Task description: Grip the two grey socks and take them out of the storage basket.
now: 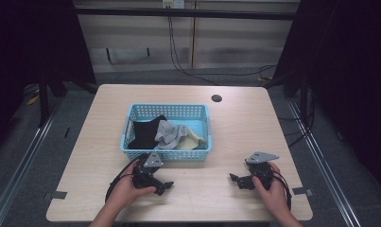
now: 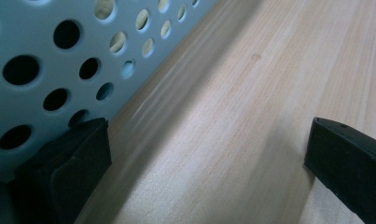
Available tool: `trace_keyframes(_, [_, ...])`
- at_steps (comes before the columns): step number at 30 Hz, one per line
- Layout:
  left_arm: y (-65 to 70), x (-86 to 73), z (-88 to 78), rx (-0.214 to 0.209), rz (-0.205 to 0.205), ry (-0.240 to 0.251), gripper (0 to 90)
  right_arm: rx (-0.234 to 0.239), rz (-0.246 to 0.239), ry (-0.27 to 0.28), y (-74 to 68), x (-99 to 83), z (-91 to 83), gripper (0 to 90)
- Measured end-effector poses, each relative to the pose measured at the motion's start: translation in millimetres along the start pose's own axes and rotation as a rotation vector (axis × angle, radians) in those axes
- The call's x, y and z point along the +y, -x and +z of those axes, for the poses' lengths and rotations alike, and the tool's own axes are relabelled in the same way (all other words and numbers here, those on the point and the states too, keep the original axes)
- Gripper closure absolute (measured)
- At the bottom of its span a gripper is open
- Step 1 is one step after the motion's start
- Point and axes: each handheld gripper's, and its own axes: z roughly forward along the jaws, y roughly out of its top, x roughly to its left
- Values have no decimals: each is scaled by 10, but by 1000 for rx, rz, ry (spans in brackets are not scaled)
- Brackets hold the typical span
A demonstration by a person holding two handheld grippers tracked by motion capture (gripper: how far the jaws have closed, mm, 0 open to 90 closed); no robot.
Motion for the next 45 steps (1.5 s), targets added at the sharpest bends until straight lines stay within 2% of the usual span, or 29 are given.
trace_keyframes(3, [9, 22, -7, 7, -6, -23, 0, 2, -2, 0, 1, 0, 1, 115])
trace_keyframes(6, [29, 58, -21, 15, -13, -65, 10, 2, -2, 0, 2, -1, 0, 115])
trace_keyframes(9, [41, 92, -55, 9, -18, -93, 88, 2, -2, 0, 2, -1, 0, 115])
trace_keyframes(10, [39, 100, -72, -2, -22, -95, 88, 2, -2, 0, 2, 0, 0, 115])
trace_keyframes(11, [39, 108, -92, -9, -33, -98, 129, 2, -2, 0, 2, -1, 0, 116])
trace_keyframes(12, [39, 118, -104, -32, -64, -101, 157, 2, -4, 1, 4, -1, 0, 115])
trace_keyframes(13, [43, 123, -112, -34, -77, -108, 156, 2, -2, 0, 2, 0, 0, 116])
trace_keyframes(15, [39, 133, -131, -53, -76, -130, 165, 2, -2, 0, 3, -1, 0, 116])
trace_keyframes(16, [42, 156, -163, -57, -89, -158, 172, 2, -5, 1, 5, -2, 0, 116])
trace_keyframes(17, [42, 156, -163, -57, -89, -158, 172, 2, -5, 1, 5, -2, 0, 116])
trace_keyframes(19, [48, 200, -221, -74, -126, -167, 173, 3, -5, 2, 5, -2, 1, 115])
trace_keyframes(24, [26, 298, -296, -85, -148, -185, 187, 3, -8, 2, 7, -2, 1, 115])
trace_keyframes(29, [22, 435, -386, -96, -140, -208, 190, 3, -8, 3, 7, -2, 1, 116])
trace_keyframes(32, [9, 528, -456, -113, -151, -201, 196, 2, -9, 3, 8, -2, 1, 116])
trace_keyframes(37, [-48, 655, -560, -113, -167, -190, 204, 1, -4, -1, 4, -2, -2, 116])
trace_keyframes(40, [-125, 788, -653, -93, -176, -181, 204, 2, -4, 0, 5, -2, -1, 116])
trace_keyframes(45, [-221, 914, -719, -83, -189, -187, 205, 2, -3, 0, 4, -2, -2, 115])
